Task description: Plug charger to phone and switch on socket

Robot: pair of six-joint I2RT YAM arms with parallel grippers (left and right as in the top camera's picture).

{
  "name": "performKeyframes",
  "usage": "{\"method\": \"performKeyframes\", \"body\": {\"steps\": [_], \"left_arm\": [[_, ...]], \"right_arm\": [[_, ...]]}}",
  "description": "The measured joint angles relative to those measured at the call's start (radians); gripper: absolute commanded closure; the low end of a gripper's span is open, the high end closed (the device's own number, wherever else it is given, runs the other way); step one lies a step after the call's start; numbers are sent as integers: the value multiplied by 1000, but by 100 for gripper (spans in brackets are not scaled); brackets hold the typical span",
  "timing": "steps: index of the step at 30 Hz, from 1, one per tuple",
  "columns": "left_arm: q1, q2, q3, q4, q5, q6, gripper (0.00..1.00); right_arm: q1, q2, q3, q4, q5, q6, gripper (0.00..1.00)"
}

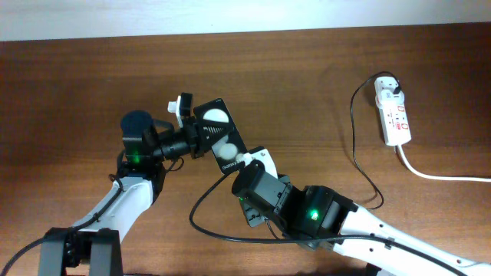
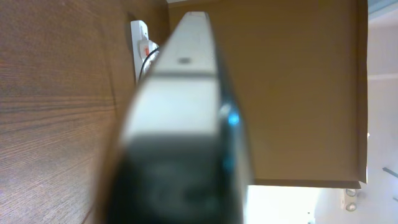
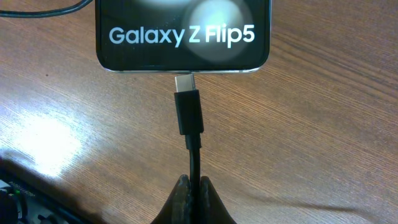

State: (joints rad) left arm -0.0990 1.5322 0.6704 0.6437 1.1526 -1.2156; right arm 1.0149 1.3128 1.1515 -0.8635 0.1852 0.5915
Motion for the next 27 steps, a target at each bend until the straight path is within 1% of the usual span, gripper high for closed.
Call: {"method": "performKeyframes", "body": {"steps": [27], "left_arm": [[0,0,0,0,24,0,100]], "right_arm": [[-1,0,0,11,-36,38,96]]}}
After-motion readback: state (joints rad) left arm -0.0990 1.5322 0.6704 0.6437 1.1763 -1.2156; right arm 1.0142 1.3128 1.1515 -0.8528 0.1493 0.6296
